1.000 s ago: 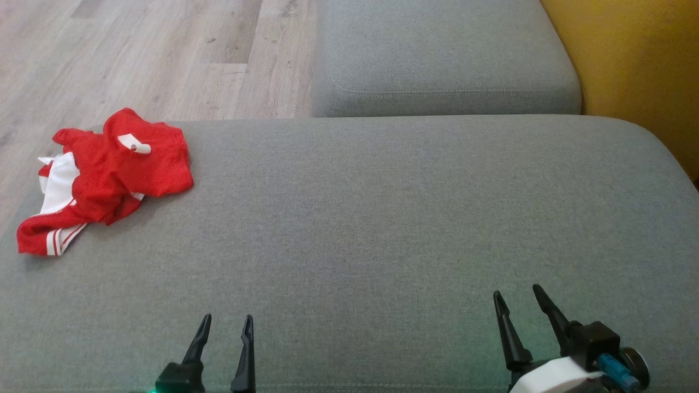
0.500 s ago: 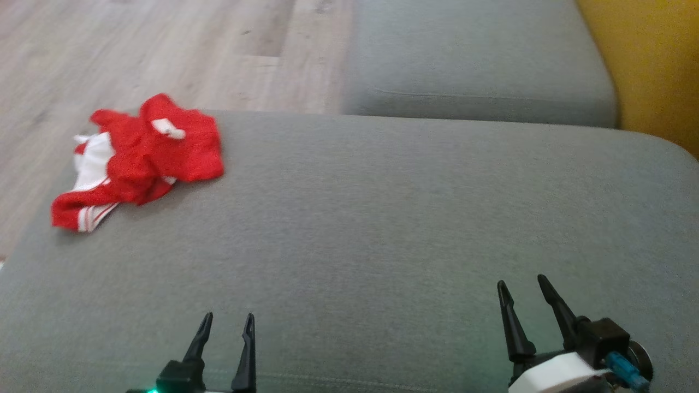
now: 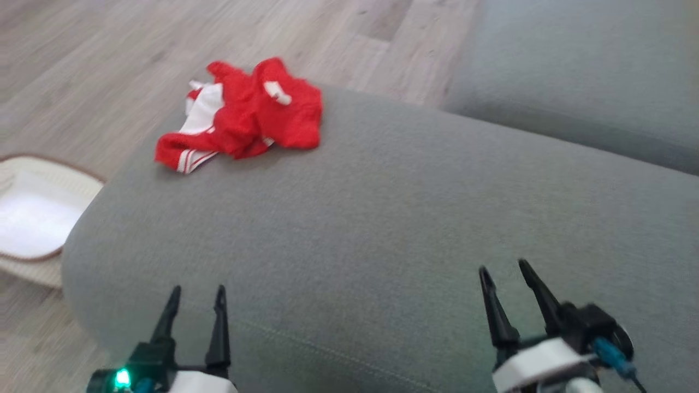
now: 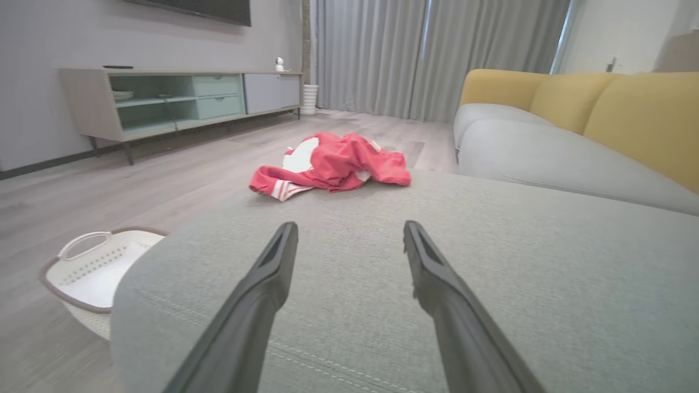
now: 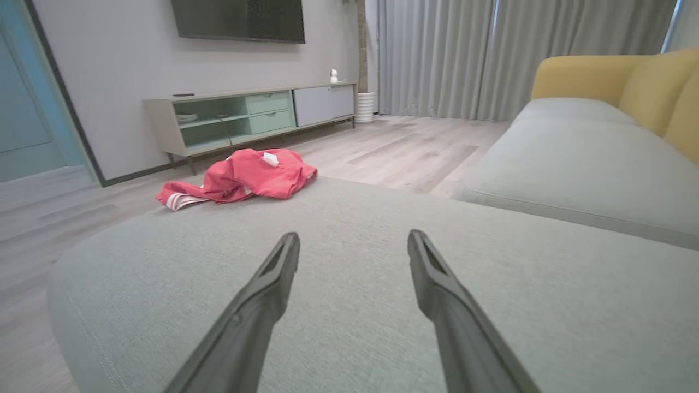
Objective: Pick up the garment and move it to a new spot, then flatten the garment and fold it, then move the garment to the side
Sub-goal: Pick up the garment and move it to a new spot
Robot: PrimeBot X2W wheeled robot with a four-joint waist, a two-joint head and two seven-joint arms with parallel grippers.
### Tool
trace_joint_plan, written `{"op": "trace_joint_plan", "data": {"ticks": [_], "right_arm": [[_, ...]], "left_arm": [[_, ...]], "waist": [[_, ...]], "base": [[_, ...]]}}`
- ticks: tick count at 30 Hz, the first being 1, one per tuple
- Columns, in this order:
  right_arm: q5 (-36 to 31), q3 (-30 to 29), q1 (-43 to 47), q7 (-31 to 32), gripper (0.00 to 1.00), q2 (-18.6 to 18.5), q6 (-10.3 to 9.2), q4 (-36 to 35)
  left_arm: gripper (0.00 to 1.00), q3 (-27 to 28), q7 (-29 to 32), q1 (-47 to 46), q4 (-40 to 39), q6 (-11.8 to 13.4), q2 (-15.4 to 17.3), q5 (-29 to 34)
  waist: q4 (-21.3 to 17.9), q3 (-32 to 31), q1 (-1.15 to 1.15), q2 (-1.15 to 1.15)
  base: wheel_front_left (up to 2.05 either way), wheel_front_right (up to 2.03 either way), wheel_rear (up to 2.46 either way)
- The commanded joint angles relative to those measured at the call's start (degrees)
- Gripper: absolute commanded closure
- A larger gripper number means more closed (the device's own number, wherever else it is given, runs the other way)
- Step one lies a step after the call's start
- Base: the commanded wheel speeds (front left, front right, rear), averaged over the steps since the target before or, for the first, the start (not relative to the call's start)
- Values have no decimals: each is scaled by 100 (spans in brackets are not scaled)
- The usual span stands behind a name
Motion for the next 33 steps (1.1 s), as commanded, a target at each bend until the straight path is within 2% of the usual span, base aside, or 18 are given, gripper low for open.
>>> {"op": "trace_joint_plan", "data": {"ticks": [1, 7, 14, 19, 22, 26, 33], "right_arm": [[-4, 196, -467, -75, 0, -52, 44, -113], [-9, 337, -695, -97, 0, -52, 44, 55], [-60, 307, -735, -109, 0, -52, 44, 105], [-170, 169, -686, -114, 0, -52, 44, 3], [-246, 15, -618, -97, 0, -52, 44, -145], [-364, -201, -513, 20, 0, -52, 44, -411], [-815, -153, -865, 456, 0, -52, 44, -1023]], "left_arm": [[0, 280, -114, -352, -274, 85, 45, -61], [0, 470, -207, -247, -427, 256, 69, -159], [0, 531, -233, -190, -488, 314, 73, -234], [0, 632, -177, -358, -643, 290, 233, -274], [0, 697, -5, -726, -792, 177, 457, -283], [0, 817, 321, -1743, -952, -19, 869, -246], [0, 1028, 973, -3835, -842, -467, 1705, -215]], "waist": [[158, 169, 0, 0], [225, 240, 0, 0], [266, 273, 0, 0], [355, 366, 0, 0], [423, 452, 0, 0], [476, 624, 0, 0], [-123, 1542, 0, 0]], "base": [[0, 0, 0], [0, 0, 0], [0, 0, 0], [0, 0, 0], [0, 0, 0], [0, 0, 0], [0, 0, 0]]}}
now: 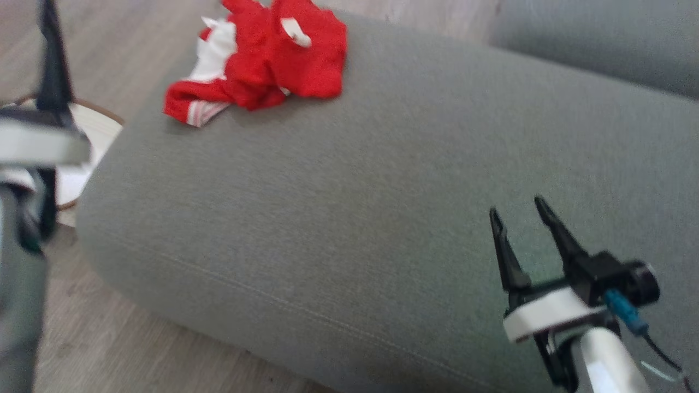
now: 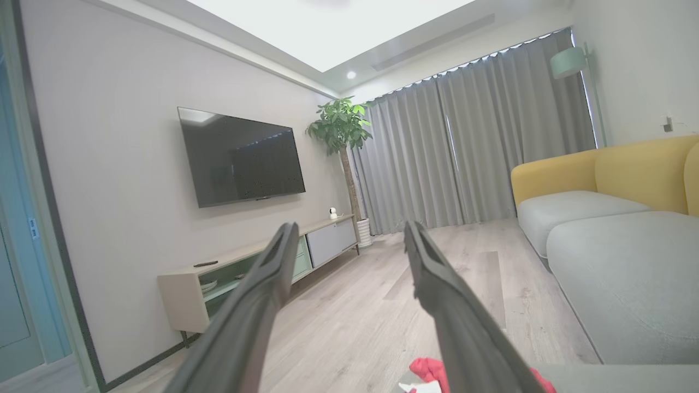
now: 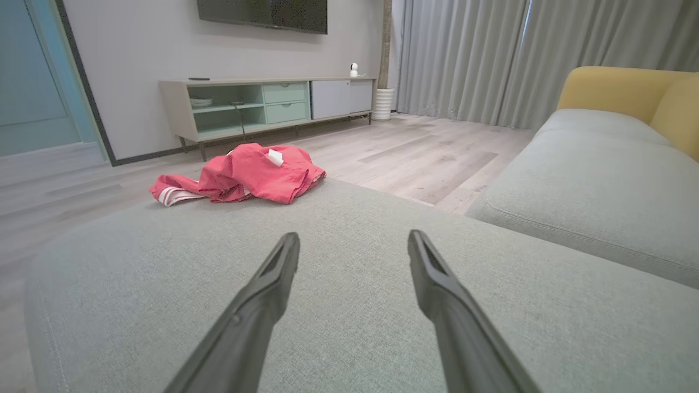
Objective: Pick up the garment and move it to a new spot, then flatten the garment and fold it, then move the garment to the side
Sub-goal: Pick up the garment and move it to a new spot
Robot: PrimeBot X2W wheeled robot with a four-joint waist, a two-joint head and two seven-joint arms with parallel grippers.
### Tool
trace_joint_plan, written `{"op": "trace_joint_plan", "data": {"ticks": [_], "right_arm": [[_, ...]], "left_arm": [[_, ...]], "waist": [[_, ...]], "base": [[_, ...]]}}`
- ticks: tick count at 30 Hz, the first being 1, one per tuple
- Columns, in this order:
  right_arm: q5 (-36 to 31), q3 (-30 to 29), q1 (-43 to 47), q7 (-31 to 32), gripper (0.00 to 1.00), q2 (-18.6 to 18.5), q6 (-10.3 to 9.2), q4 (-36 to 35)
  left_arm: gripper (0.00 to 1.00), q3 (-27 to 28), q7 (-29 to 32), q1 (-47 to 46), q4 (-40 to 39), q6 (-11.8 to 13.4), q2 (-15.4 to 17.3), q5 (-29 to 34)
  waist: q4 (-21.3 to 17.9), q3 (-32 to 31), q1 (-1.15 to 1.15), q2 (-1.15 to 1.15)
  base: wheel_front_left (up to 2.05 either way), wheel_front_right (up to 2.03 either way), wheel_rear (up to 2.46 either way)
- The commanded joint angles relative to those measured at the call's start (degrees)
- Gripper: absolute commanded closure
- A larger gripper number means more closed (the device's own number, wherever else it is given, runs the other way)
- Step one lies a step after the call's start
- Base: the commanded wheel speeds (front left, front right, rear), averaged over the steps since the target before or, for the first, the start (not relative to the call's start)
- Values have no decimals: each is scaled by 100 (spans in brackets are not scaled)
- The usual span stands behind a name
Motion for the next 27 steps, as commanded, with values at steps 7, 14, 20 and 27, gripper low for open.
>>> {"op": "trace_joint_plan", "data": {"ticks": [7, 14, 20, 27], "right_arm": [[-495, 123, -603, 372, 0, -45, 43, -727], [-809, -65, -794, 676, 0, -45, 43, -1400], [-975, -221, -829, 837, 0, -45, 43, -1786], [-977, -224, -824, 840, 0, -45, 43, -1928]], "left_arm": [[0, 119, 695, -1947, 887, -416, 409, -303], [0, -281, 1092, -2756, 2381, -644, 275, -574], [0, -427, 937, -2854, 3512, -623, 159, -540], [0, -412, 596, -2969, 4291, -523, 131, -538]], "waist": [[-952, 1323, 0, 0], [-1246, 2065, 0, 0], [-1394, 2475, 0, 0], [-1554, 2706, 0, 0]], "base": [[0, 0, 0], [0, 0, 0], [0, 0, 0], [0, 0, 0]]}}
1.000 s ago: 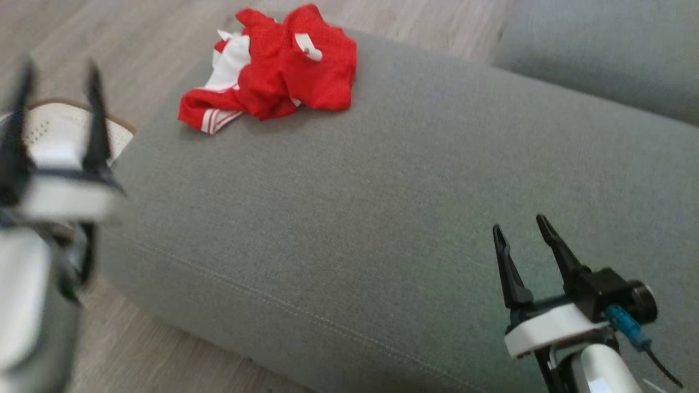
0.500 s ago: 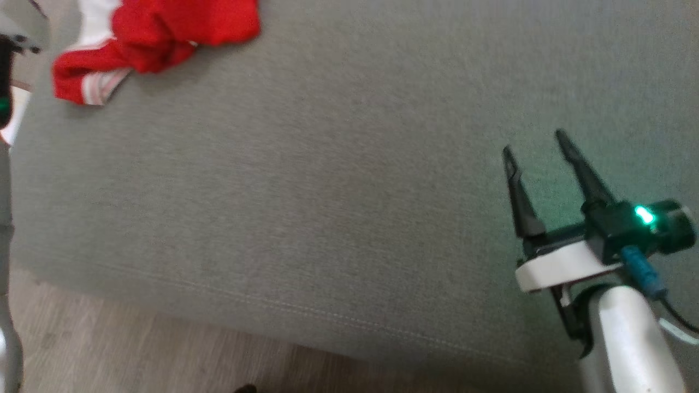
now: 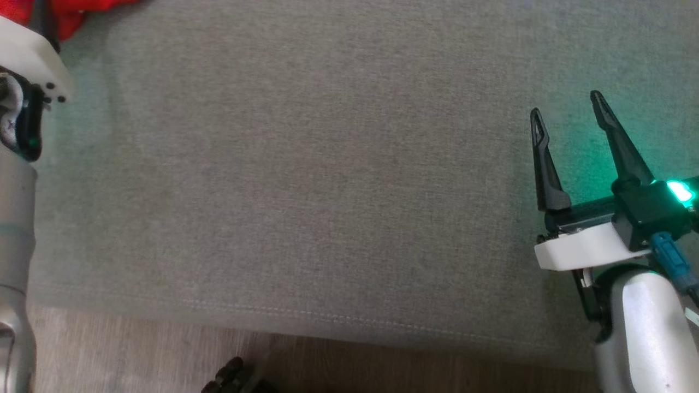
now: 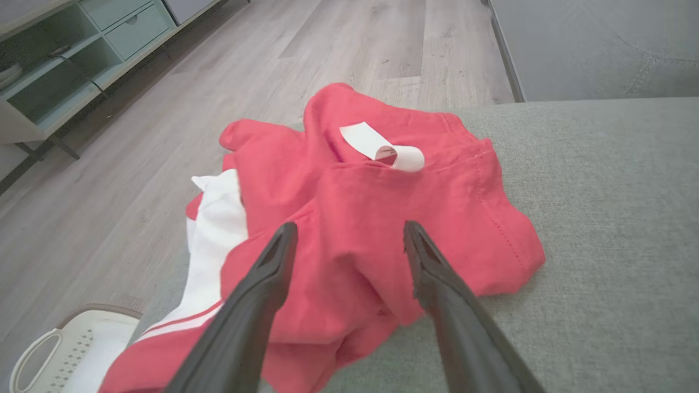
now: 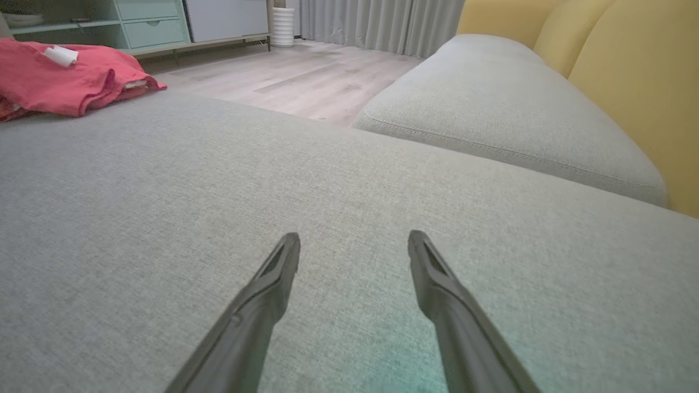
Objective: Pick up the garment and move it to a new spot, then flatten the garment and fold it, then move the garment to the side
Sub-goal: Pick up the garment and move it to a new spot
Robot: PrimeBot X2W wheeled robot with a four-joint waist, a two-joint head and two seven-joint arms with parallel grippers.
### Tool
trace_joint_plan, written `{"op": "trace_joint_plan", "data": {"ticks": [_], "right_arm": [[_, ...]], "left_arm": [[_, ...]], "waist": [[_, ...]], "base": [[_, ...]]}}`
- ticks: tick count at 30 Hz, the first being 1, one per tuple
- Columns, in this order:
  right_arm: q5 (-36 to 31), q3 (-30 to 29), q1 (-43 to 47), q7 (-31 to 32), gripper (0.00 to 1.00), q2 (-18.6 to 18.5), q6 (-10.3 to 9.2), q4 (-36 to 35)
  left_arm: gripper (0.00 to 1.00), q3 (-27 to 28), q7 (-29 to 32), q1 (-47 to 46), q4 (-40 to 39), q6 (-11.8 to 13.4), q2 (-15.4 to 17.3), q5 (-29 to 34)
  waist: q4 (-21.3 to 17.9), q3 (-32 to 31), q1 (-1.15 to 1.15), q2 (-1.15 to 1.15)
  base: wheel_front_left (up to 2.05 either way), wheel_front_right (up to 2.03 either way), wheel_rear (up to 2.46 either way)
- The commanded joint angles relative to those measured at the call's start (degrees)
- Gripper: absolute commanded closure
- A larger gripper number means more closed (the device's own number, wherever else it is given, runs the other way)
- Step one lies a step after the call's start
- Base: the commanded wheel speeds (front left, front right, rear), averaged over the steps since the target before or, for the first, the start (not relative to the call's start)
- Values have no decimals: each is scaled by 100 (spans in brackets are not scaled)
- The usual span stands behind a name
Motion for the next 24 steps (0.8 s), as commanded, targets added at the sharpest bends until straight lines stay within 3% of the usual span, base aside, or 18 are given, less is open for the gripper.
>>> {"op": "trace_joint_plan", "data": {"ticks": [1, 4, 5, 8, 17, 24], "right_arm": [[-21, 149, -58, 13, 0, -8, 43, -240], [-13, 153, -42, 10, 0, -8, 43, -272], [-14, 149, -35, 10, 0, -8, 43, -282], [-16, 110, -28, -2, 0, -8, 43, -294], [166, 46, -52, -162, 0, -8, 43, -14], [460, -84, 19, -424, 0, -8, 43, 410]], "left_arm": [[0, 169, -94, -303, -54, 57, 353, 29], [0, 141, -214, -403, 241, 178, 371, 94], [11, 132, -243, -434, 332, 212, 376, 110], [100, 113, -266, -503, 581, 199, 366, 89], [100, -102, -595, -677, 1004, 139, 479, 232], [100, -461, -855, -1051, 865, 4, 605, 509]], "waist": [[-105, 108, -1, 0], [-163, 165, -1, 0], [-176, 174, -1, 0], [-211, 168, -1, 0], [-229, -225, -1, 0], [-324, -983, -1, 0]], "base": [[0, 0, 0], [0, 0, 0], [0, 0, 0], [0, 0, 0], [0, 0, 0], [0, 0, 0]]}}
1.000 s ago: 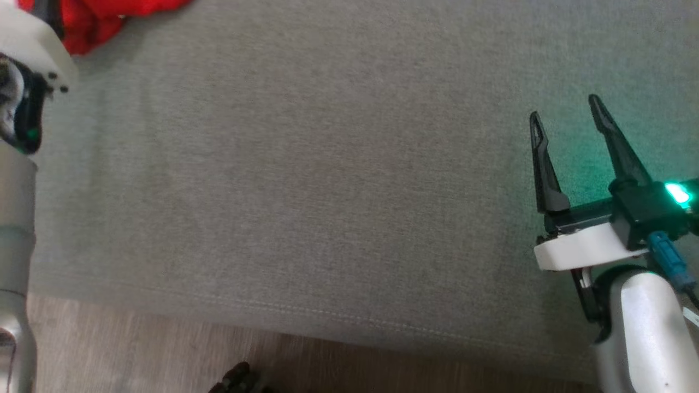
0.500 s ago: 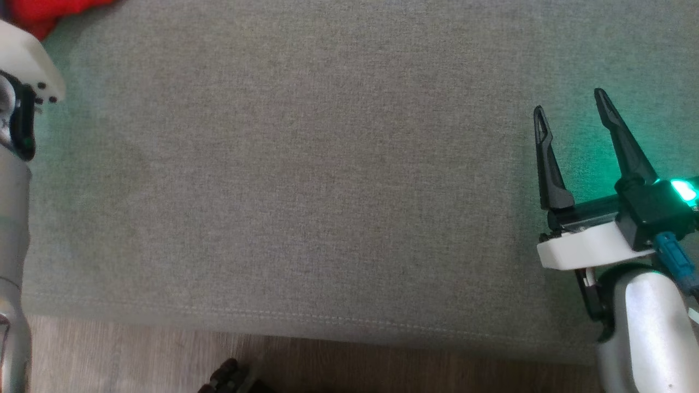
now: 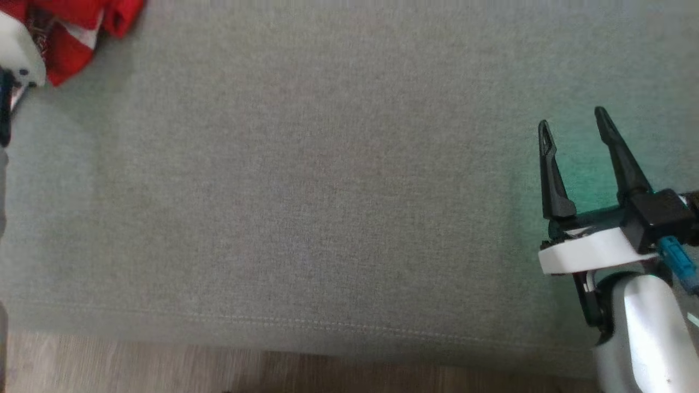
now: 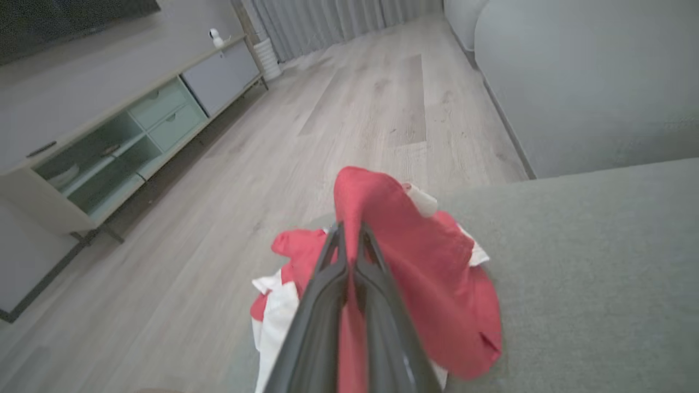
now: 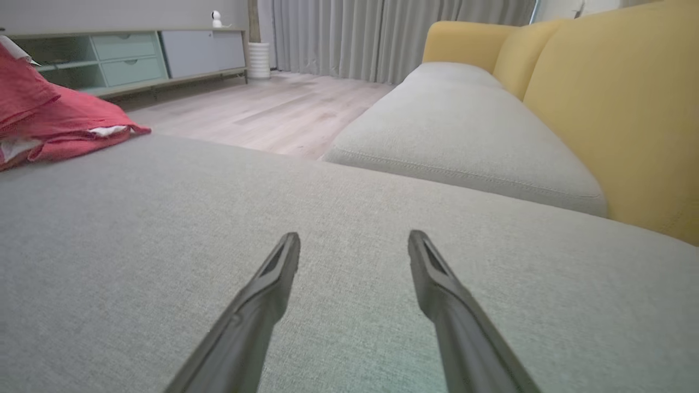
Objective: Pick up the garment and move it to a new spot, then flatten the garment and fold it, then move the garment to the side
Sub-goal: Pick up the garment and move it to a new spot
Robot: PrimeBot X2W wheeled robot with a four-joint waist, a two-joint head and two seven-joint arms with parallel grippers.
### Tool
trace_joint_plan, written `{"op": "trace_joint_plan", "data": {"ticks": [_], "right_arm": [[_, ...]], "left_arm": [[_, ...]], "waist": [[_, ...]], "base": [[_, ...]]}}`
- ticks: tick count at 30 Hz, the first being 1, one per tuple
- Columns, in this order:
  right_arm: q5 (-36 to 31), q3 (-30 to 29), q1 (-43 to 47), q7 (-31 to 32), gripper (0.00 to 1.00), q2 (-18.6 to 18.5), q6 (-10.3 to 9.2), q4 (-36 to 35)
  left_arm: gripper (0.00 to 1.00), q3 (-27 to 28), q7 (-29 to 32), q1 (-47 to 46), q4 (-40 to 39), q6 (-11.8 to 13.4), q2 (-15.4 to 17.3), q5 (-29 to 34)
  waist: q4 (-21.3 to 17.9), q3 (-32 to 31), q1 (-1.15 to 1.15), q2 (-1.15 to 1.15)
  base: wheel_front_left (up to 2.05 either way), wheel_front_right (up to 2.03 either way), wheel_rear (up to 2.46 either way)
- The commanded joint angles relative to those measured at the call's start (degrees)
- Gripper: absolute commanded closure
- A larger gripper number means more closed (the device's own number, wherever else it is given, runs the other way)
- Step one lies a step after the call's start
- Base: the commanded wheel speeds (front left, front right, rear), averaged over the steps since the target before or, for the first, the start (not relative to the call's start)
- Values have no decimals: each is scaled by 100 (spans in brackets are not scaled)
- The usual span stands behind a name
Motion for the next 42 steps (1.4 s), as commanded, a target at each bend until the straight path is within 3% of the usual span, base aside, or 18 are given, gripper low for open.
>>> {"op": "trace_joint_plan", "data": {"ticks": [1, 12, 18, 26, 33, 42], "right_arm": [[85, 94, 33, -90, 0, -8, 43, -104], [640, 80, 477, -526, 0, -8, 43, 738], [883, 151, 826, -630, 0, -8, 43, 956], [967, 140, 921, -700, 0, -8, 43, 1017], [994, 90, 799, -762, 0, -8, 43, 1021], [1057, 151, 552, -851, 0, -8, 43, 1084]], "left_arm": [[100, 15, -33, -348, -235, -35, 382, 76], [100, -906, 147, -853, -715, -182, 2, 109], [100, -1667, 280, -1000, -1333, -185, -524, -751], [100, -2008, 318, -731, -1890, -186, -1018, -2035], [100, -2031, 22, 422, -1380, -148, -927, -2453], [100, -1782, -344, 1845, -58, 244, -730, -2833]], "waist": [[-88, -421, 0, 0], [-670, -1995, 0, 0], [-1116, -2519, 0, 0], [-1549, -2434, 0, 0], [-1722, -2076, 0, 0], [-1836, -1646, 0, 0]], "base": [[0, 0, 0], [0, 0, 0], [0, 0, 0], [0, 0, 0], [0, 0, 0], [0, 0, 0]]}}
